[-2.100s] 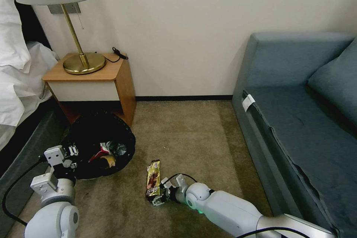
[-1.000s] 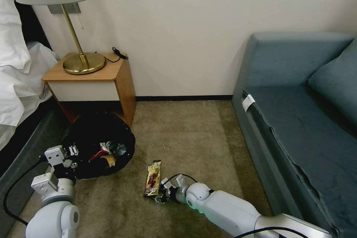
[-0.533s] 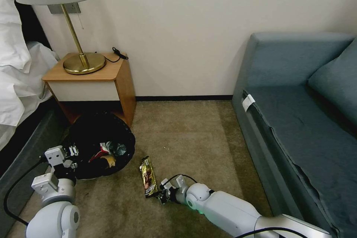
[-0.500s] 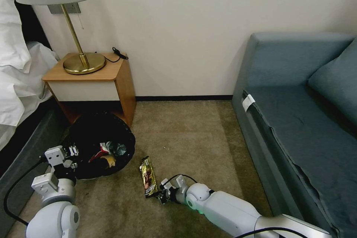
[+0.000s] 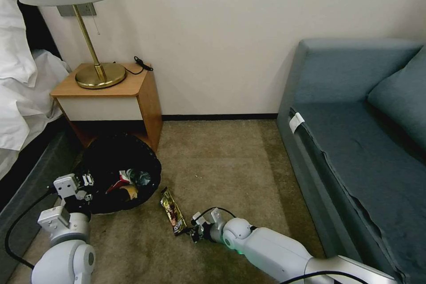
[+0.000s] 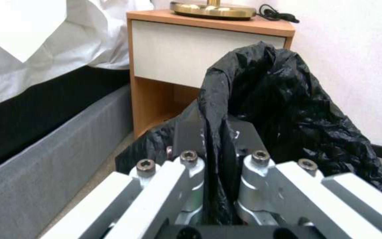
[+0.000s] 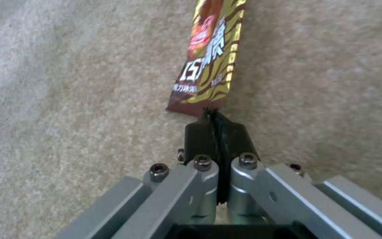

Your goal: Pick up the trash bin, then pick up the garbage on the floor and place it into the trash bin.

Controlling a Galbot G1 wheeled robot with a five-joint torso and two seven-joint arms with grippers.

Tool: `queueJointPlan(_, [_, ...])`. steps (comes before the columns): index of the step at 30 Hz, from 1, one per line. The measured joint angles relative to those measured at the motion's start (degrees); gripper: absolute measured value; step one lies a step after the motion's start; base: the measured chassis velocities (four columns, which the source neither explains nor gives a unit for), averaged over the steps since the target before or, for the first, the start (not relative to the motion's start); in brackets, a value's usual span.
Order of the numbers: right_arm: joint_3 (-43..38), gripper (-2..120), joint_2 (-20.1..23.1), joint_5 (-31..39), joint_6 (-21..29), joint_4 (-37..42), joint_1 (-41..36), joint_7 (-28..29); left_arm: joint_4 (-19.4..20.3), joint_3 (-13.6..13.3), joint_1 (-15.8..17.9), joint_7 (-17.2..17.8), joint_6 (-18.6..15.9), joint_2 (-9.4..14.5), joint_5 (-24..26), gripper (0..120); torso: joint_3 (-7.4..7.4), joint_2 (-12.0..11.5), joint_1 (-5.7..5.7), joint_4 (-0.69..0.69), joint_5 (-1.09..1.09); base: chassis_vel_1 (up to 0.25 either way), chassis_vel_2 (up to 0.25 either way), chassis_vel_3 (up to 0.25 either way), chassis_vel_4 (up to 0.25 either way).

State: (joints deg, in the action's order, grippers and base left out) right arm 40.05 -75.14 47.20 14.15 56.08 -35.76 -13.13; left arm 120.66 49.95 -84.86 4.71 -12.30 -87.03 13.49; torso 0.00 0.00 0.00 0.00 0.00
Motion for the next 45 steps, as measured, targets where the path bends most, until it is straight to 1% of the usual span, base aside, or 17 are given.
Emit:
queueJointPlan(11, [-5.3,0,2.0,0.6,-0.1,1.3,1.9,-0.1,0.1,0.4,0.2,0.0,0.0,0.8,0.8,5,0.00,0.0,0.00,0.00,0.00,0.000,0.000,0.000,0.000])
queueJointPlan(22, [-6.6,0,2.6,0.5,0.0,2.0,1.5,-0.8,-0.5,0.6,0.6,0.0,-0.2,1.7,1.4,5,0.00,0.0,0.00,0.00,0.00,0.000,0.000,0.000,0.000])
queueJointPlan(28, [-8.5,0,3.1,1.2,0.5,4.3,1.4,-1.4,-1.2,0.6,1.1,0.0,-0.3,2.0,1.7,5,0.00,0.0,0.00,0.00,0.00,0.000,0.000,0.000,0.000])
queueJointPlan(35, [-9.6,0,4.3,1.9,1.1,7.9,0.6,-2.1,-1.9,0.4,1.7,0.0,-0.3,2.1,1.7,5,0.00,0.0,0.00,0.00,0.00,0.000,0.000,0.000,0.000])
queueJointPlan(45, [-10.1,0,5.2,2.2,1.1,9.4,0.3,-2.2,-2.1,0.4,1.9,0.0,-0.4,2.0,1.7,5,0.00,0.0,0.00,0.00,0.00,0.000,0.000,0.000,0.000])
